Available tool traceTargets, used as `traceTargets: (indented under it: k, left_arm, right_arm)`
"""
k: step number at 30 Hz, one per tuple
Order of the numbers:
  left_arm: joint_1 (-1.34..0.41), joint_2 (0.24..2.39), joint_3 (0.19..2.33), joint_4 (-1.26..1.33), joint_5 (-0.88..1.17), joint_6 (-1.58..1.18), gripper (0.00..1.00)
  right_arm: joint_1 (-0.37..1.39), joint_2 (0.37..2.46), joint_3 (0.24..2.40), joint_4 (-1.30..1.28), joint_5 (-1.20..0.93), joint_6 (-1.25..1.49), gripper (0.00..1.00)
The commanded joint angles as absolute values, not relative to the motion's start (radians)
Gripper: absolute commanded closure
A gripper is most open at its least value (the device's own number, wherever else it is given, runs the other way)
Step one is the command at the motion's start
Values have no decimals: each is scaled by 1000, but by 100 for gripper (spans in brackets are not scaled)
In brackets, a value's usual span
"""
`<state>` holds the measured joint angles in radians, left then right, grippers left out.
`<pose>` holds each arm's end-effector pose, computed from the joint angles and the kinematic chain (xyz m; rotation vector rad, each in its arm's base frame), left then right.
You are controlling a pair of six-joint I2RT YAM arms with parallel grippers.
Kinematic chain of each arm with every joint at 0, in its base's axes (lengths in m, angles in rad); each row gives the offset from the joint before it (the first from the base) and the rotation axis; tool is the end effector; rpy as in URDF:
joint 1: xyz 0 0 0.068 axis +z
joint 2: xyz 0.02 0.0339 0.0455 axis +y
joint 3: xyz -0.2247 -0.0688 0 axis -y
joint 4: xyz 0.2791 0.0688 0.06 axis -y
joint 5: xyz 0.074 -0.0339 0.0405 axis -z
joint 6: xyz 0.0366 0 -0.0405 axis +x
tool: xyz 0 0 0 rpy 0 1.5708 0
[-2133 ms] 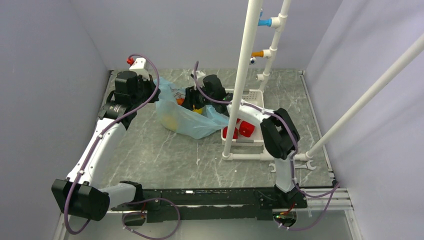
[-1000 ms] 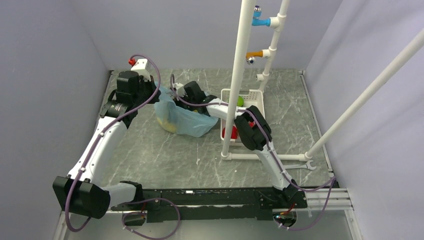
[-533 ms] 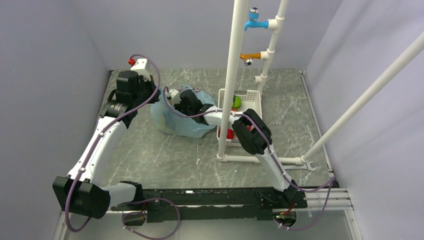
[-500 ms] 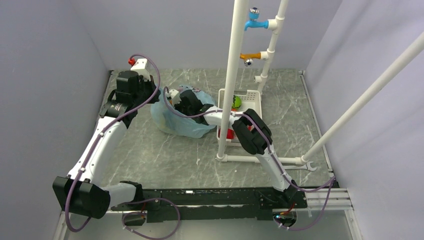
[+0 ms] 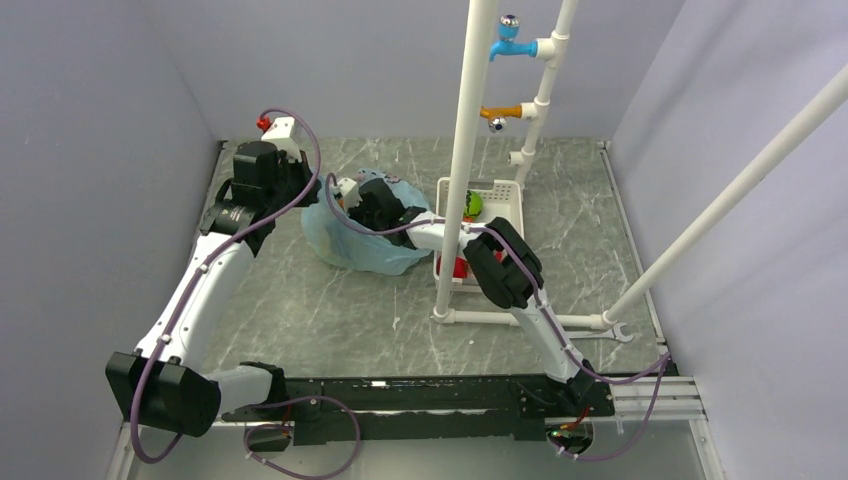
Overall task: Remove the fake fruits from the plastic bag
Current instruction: Take out the fake fruit from the plastic bag.
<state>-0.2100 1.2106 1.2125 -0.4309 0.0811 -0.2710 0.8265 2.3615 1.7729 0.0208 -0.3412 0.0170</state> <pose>0.3126 -0.0697 0.3384 -0.0090 2.0196 -0.3884 0.3545 0.4030 0.1081 -1.0649 1.9543 0.8455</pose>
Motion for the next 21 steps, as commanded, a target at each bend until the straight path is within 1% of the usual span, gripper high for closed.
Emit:
traceTargets:
  k: [1, 4, 8, 10, 13, 15, 18, 21]
  left_arm:
    - [-206, 1221, 1254, -410, 76, -258, 100]
    - [-206, 1222, 1253, -406, 86, -260, 100]
    - [-206, 1219, 1256, -414, 71, -261, 100]
    - [-206, 1209, 1246, -401, 72, -263, 100]
    - [-206, 1211, 1248, -401, 78, -266, 100]
    - [-207, 1213, 1248, -405, 75, -263, 100]
    - [-207, 1217, 1244, -403, 54, -260, 100]
    - [-207, 1226, 1255, -415, 65, -257, 100]
  right_arm:
    - [835, 2421, 1676, -131, -265, -45, 1]
    - [834, 2385, 1614, -132, -200, -69, 1]
    - [832, 2318, 1527, -90, -141, -61, 4]
    - [833, 2300, 1513, -58, -171, -36, 6]
    - [841, 2308, 1554, -22, -259, -8, 9]
    - [850, 2320, 1588, -5, -277, -2, 8]
    - [864, 2346, 1632, 29, -305, 26, 2]
    - [888, 2361, 1652, 43, -221, 9, 0]
